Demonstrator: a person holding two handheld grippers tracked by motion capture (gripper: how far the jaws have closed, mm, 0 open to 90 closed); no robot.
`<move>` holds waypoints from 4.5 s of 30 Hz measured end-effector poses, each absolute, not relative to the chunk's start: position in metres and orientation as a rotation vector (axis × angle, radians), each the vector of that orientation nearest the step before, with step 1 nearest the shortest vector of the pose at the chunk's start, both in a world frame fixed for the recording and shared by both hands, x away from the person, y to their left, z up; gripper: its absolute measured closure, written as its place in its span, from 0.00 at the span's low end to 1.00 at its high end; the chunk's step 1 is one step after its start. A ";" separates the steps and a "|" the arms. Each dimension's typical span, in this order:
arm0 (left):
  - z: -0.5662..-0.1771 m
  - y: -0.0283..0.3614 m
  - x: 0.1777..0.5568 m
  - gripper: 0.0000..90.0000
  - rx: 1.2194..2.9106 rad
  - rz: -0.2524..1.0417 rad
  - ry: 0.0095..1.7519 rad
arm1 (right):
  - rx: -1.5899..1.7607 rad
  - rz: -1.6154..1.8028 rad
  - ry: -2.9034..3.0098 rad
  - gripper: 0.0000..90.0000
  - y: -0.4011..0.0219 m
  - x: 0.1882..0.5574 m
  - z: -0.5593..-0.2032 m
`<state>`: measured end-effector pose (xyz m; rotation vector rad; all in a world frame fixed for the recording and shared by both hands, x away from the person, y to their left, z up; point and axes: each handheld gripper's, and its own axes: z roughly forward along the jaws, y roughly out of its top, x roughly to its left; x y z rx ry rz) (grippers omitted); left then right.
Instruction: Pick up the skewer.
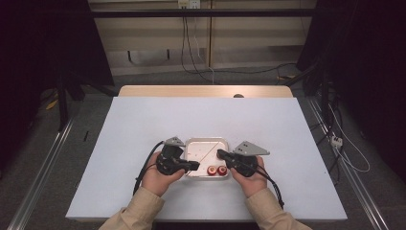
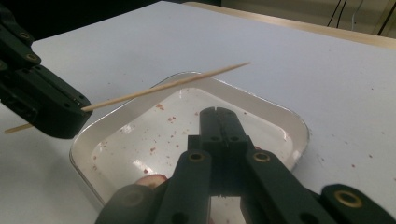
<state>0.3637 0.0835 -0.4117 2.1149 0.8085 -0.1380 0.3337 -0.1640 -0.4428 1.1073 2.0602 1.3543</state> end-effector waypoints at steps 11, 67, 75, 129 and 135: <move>-0.415 0.083 0.362 0.99 2.159 -0.155 0.808 | 1.037 1.410 2.085 1.00 -0.140 0.341 -0.427; -0.411 0.107 0.368 0.99 2.104 -0.160 0.851 | 1.205 1.202 2.163 0.72 -0.162 0.365 -0.462; -0.412 0.106 0.368 0.99 2.114 -0.160 0.849 | 1.221 1.200 2.171 0.70 -0.163 0.367 -0.463; -0.411 0.106 0.368 0.99 2.127 -0.143 0.847 | 1.286 1.295 2.242 0.78 -0.161 0.366 -0.464; -0.412 0.105 0.367 0.99 2.130 -0.149 0.851 | 1.267 1.301 2.257 0.80 -0.161 0.364 -0.461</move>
